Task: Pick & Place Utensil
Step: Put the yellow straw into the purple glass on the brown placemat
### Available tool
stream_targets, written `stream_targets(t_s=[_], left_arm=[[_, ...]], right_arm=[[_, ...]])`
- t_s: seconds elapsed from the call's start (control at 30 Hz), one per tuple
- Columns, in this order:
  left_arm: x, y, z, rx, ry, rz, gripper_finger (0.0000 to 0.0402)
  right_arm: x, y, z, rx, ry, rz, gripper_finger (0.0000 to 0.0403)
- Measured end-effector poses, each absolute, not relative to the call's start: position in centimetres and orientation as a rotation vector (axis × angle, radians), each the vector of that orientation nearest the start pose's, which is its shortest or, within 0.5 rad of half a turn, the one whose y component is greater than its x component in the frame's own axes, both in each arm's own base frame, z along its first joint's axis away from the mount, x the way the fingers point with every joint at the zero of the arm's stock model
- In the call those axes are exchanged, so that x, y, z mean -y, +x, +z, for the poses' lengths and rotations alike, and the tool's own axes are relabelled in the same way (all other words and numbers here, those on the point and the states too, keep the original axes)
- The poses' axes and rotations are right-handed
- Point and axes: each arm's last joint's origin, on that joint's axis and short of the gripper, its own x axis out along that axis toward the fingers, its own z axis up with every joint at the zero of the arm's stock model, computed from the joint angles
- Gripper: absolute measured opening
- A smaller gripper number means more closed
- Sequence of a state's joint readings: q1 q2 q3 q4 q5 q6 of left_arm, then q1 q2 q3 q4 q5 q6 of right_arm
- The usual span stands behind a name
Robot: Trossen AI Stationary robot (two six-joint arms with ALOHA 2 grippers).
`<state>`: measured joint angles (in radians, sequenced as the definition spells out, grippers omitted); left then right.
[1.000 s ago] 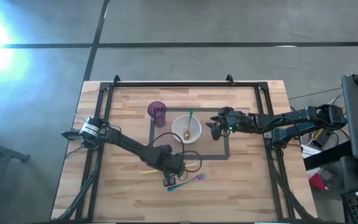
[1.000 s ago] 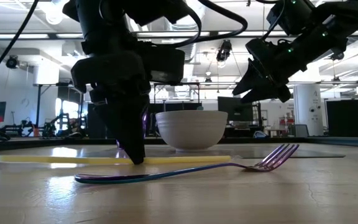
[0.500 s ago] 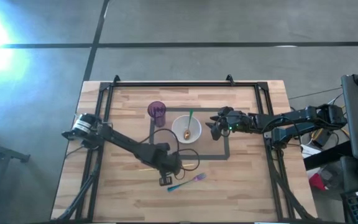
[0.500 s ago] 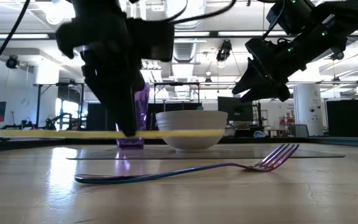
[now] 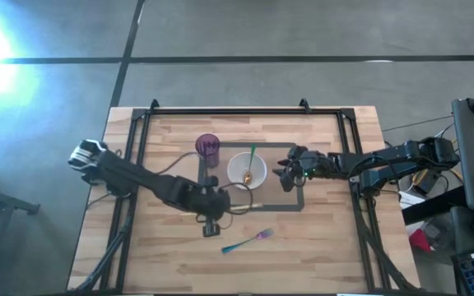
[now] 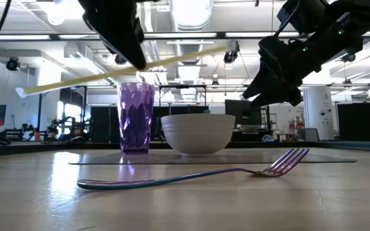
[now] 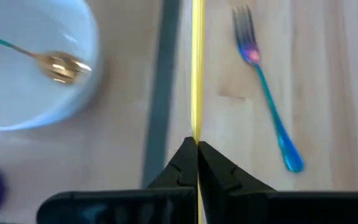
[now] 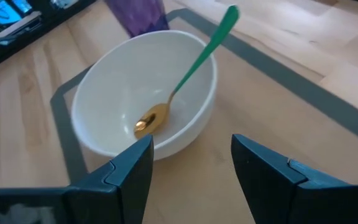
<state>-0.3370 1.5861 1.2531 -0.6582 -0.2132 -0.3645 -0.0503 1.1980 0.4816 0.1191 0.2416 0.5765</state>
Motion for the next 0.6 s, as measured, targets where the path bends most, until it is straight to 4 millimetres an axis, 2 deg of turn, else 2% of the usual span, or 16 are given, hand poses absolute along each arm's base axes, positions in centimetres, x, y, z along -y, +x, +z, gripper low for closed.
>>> stream_targets(t_s=[0.2, 0.47, 0.6], left_arm=[[9.0, 28.7, 28.5, -0.793, -0.044, 0.144, 0.0000], [7.6, 26.5, 29.6, -0.573, -0.046, 0.172, 0.0000], [6.8, 25.8, 30.0, -0.484, -0.011, 0.243, 0.0000]], right_arm=[[1.4, 22.7, 18.1, -0.491, 0.495, -0.426, 0.0210], [1.4, 22.3, 19.2, -0.442, 0.496, -0.411, 0.0210], [1.4, 21.8, 20.0, -0.406, 0.497, -0.400, 0.0210]])
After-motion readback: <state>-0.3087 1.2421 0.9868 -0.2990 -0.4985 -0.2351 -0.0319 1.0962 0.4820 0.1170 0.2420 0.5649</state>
